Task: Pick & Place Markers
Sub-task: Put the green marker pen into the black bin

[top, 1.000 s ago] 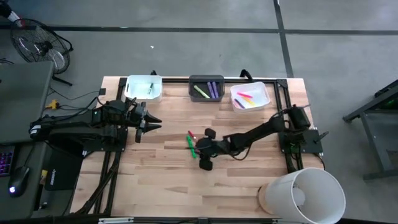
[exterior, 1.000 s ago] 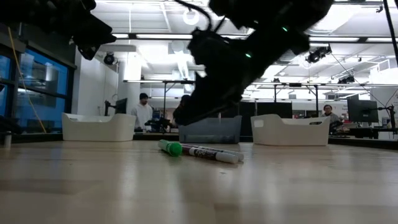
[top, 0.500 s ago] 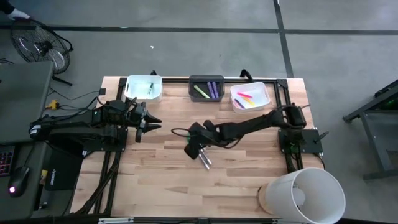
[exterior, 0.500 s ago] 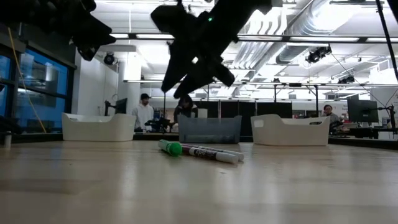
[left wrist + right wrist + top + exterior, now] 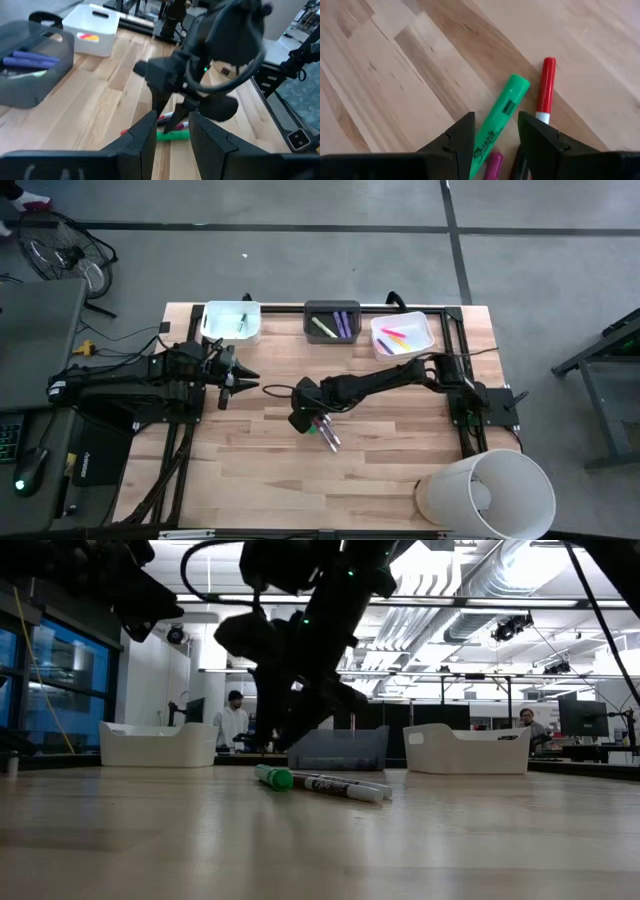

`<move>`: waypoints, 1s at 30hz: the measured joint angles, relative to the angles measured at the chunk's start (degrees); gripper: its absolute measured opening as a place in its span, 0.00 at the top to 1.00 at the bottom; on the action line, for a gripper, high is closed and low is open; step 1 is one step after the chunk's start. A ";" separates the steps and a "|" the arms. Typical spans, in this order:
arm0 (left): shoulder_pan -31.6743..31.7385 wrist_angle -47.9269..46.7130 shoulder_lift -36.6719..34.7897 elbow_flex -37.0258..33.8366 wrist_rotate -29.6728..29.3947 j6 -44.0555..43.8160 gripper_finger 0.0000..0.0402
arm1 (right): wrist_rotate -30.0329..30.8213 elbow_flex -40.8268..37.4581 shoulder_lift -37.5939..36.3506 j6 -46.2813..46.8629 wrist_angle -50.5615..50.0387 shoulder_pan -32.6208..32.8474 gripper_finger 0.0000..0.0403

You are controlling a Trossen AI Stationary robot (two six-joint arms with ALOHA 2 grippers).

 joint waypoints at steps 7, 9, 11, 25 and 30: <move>0.00 -1.43 -0.02 0.00 -0.19 -0.24 0.72 | -1.92 0.24 2.69 4.54 -0.31 0.07 0.65; 0.00 -1.74 -0.01 0.00 -0.67 -0.24 0.72 | -1.78 0.23 2.71 5.57 -0.42 0.07 0.65; 0.00 -1.93 -0.02 0.00 -0.78 -0.09 0.72 | -0.92 0.13 2.67 5.77 -0.07 0.10 0.65; 0.00 -3.04 -0.02 0.00 -1.13 0.17 0.72 | -0.99 0.26 4.85 2.96 -0.38 0.95 0.66; 0.00 -3.06 -0.02 -0.02 -1.10 0.17 0.72 | 0.63 0.28 5.26 -2.94 -1.66 1.71 0.70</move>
